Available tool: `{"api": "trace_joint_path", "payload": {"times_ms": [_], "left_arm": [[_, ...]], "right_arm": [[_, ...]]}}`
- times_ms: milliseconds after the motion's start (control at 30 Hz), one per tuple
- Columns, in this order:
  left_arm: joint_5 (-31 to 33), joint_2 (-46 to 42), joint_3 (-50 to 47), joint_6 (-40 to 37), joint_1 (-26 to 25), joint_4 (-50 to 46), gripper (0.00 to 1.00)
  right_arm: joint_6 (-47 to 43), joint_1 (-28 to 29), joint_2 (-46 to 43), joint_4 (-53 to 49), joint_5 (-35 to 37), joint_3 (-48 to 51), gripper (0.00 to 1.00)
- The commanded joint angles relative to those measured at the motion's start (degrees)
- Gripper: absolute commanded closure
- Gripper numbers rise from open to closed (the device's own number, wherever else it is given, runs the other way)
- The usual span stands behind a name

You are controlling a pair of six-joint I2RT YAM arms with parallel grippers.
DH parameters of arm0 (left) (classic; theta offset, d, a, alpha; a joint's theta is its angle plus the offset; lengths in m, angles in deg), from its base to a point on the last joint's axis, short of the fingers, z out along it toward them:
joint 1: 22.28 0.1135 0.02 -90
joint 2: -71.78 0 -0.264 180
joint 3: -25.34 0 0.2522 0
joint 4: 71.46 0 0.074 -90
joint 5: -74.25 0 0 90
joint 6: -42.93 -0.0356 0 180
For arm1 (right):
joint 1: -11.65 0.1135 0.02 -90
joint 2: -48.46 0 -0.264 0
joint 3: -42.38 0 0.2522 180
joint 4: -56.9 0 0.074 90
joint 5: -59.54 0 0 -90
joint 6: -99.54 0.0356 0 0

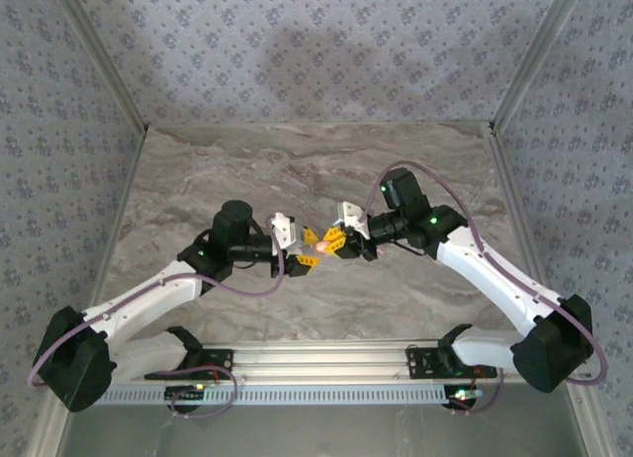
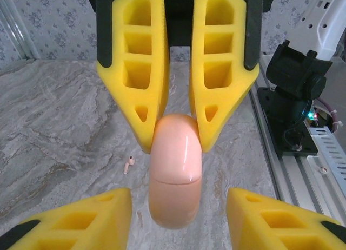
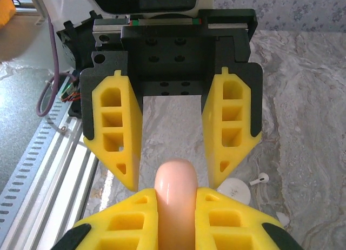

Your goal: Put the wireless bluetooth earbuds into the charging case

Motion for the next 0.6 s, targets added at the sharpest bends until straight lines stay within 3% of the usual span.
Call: {"api": "trace_joint_path", "payload": {"times_ms": [0, 233, 400, 567], "left_arm": [[-0.1, 0.3, 1.5, -1.3, 0.3, -0.6, 0.52], [-0.1, 0.9, 1.9, -1.5, 0.2, -1.3, 0.55], [-0.2, 0.8, 2.0, -1.5, 0.2, -1.5, 0.62], [-0.2, 0.4, 1.9, -1.2, 0.2, -1.1, 0.59]], "right_arm": [[-1.6, 1.1, -0.1, -2.2, 1.9, -2.5, 0.85], [-1.9, 1.9, 0.7, -2.0, 0.8, -3.3, 0.85], [-1.8, 2.1, 0.7, -2.0, 0.6, -3.2, 0.85], [-1.9, 2.3, 0.9, -2.3, 1.0, -3.3, 0.85]]}}
